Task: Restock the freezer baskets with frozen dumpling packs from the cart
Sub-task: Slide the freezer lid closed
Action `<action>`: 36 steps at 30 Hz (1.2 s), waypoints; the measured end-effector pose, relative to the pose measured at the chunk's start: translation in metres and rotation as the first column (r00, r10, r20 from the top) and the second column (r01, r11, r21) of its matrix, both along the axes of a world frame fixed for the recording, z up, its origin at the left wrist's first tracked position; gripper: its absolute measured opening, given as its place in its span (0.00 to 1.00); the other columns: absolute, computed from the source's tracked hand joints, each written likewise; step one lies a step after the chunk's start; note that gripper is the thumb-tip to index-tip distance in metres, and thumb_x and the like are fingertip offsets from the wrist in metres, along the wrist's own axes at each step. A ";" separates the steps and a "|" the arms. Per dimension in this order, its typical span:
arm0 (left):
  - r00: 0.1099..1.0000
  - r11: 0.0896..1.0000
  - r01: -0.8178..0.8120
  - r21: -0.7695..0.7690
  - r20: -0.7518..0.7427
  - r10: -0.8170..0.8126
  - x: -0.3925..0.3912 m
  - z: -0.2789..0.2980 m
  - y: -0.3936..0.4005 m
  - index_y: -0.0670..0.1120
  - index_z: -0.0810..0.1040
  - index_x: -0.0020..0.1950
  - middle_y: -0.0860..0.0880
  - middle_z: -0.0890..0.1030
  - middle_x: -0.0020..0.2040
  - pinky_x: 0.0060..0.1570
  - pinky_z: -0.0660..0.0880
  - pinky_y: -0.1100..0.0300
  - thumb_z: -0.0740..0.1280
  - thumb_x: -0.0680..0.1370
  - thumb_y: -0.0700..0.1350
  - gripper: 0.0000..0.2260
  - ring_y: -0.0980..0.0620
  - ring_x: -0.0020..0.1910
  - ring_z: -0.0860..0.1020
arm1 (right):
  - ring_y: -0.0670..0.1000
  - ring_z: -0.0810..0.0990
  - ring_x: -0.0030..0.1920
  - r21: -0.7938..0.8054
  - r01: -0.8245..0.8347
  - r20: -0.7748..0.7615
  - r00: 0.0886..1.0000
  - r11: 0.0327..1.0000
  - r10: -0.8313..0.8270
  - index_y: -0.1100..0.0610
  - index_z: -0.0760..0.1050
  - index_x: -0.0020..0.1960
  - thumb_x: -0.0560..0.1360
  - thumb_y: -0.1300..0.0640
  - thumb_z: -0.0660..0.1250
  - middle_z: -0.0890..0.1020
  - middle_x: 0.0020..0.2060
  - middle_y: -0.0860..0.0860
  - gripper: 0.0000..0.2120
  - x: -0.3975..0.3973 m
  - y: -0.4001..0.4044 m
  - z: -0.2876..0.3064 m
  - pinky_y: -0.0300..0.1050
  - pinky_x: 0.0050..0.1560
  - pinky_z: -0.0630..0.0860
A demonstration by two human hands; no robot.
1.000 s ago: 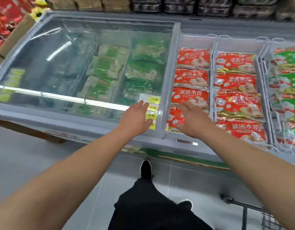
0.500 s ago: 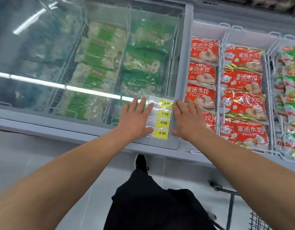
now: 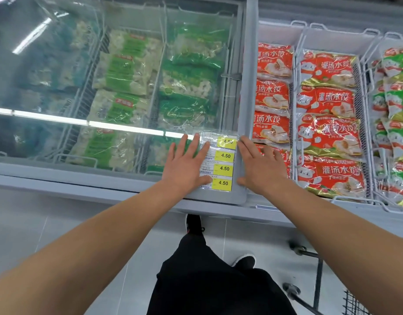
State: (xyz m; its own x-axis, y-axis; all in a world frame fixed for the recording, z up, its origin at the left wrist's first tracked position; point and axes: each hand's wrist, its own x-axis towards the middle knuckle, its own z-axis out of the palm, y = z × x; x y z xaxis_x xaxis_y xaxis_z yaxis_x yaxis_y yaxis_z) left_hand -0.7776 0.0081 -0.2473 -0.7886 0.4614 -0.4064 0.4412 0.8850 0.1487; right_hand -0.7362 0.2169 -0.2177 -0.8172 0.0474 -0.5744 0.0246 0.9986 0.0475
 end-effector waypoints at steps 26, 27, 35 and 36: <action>0.993 0.995 0.101 -0.026 -0.062 -0.103 0.105 0.006 0.328 0.56 0.42 0.81 0.49 0.42 0.83 0.76 0.51 0.36 0.60 0.75 0.71 0.43 0.39 0.81 0.44 | 0.65 0.65 0.70 -0.106 0.136 -0.102 0.984 0.985 -0.147 0.48 0.32 0.80 0.80 0.56 0.62 0.27 0.75 0.38 0.43 0.127 0.322 -0.014 0.61 0.65 0.70; 0.993 0.994 0.108 -0.028 -0.053 -0.110 0.110 0.006 0.345 0.56 0.42 0.81 0.49 0.42 0.83 0.76 0.51 0.36 0.59 0.75 0.71 0.43 0.39 0.81 0.44 | 0.64 0.66 0.70 -0.101 0.150 -0.117 0.980 0.984 -0.161 0.48 0.32 0.80 0.80 0.58 0.62 0.27 0.75 0.38 0.43 0.136 0.337 -0.015 0.60 0.64 0.71; 0.929 0.930 0.367 -0.026 -0.025 -0.368 0.127 0.017 0.461 0.61 0.47 0.81 0.50 0.46 0.83 0.76 0.45 0.34 0.62 0.74 0.68 0.40 0.37 0.80 0.46 | 0.63 0.56 0.77 0.016 0.372 -0.163 0.917 0.928 -0.365 0.49 0.34 0.80 0.78 0.63 0.60 0.25 0.74 0.39 0.43 0.198 0.436 -0.019 0.59 0.72 0.64; 0.915 0.915 0.403 -0.022 -0.006 -0.403 0.126 0.017 0.471 0.61 0.48 0.80 0.50 0.46 0.83 0.75 0.44 0.33 0.63 0.73 0.69 0.40 0.37 0.80 0.45 | 0.63 0.53 0.77 0.018 0.411 -0.151 0.902 0.912 -0.403 0.49 0.35 0.80 0.78 0.63 0.59 0.26 0.75 0.39 0.42 0.203 0.444 -0.019 0.59 0.73 0.62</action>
